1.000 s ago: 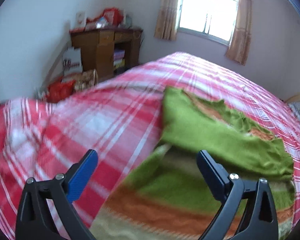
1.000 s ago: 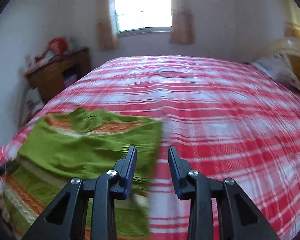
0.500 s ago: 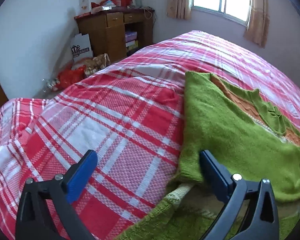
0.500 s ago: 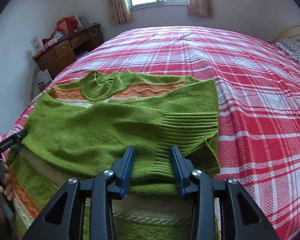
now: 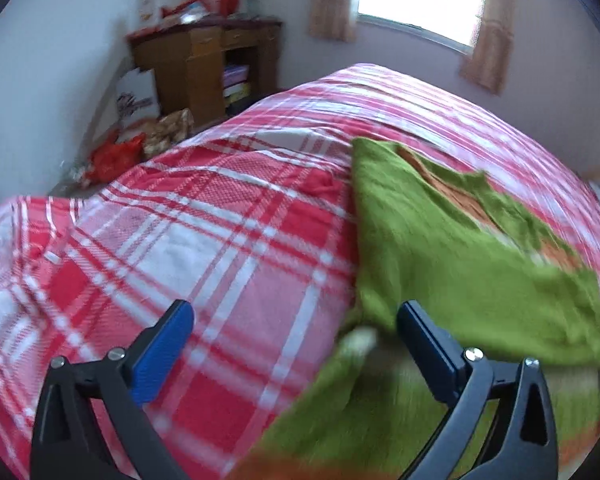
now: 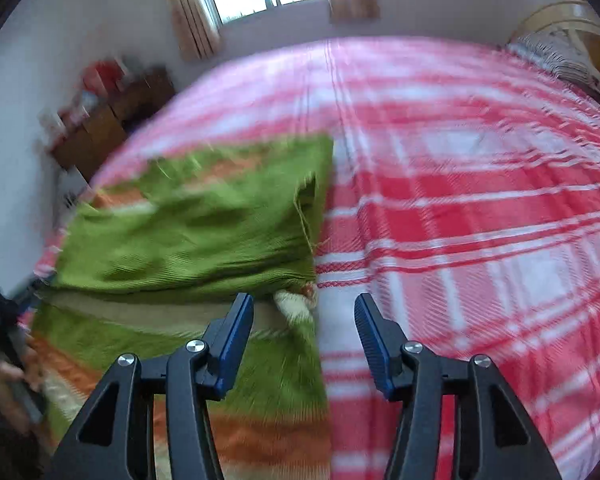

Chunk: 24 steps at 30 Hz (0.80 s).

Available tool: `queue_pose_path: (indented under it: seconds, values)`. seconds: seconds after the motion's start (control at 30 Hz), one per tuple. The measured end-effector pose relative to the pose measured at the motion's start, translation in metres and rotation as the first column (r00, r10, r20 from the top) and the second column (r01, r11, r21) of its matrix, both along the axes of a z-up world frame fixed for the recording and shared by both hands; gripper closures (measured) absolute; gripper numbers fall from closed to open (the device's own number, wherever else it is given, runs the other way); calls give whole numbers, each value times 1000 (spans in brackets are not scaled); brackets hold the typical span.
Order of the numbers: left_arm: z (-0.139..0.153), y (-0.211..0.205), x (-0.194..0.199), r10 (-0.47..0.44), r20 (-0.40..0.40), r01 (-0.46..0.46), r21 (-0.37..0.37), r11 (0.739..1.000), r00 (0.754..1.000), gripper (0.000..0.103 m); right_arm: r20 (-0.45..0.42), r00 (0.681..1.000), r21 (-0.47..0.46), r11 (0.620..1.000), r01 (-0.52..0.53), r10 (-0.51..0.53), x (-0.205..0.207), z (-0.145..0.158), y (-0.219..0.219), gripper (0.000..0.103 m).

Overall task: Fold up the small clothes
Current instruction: 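Grasp the sweater hem with the right tool and lift it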

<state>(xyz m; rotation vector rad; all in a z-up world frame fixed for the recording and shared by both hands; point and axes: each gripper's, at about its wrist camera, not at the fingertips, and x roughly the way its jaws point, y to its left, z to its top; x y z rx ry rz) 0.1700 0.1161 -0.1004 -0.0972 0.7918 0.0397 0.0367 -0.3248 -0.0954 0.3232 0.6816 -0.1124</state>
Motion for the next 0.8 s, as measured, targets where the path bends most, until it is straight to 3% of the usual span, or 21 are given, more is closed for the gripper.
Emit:
queue_pose_path:
  seconds: [0.13, 0.23, 0.37, 0.57, 0.8]
  values:
    - [14, 6, -66, -83, 84, 79, 48, 996, 993, 1, 99, 995, -91, 996, -9, 18, -80, 26, 7, 49]
    - [21, 10, -106, -135, 123, 128, 62, 990, 983, 1, 90, 995, -103, 994, -34, 43, -130, 29, 13, 49]
    - [31, 7, -149, -211, 154, 191, 137, 972, 965, 0, 46, 996, -105, 992, -76, 81, -183, 17, 24, 49]
    - [39, 9, -184, -281, 147, 263, 135, 955, 948, 0, -45, 988, -92, 984, -153, 150, -219, -16, 49, 49]
    - [41, 32, -193, -227, 156, 224, 36, 974, 961, 0, -120, 972, 52, 979, -195, 200, -234, -58, 71, 52]
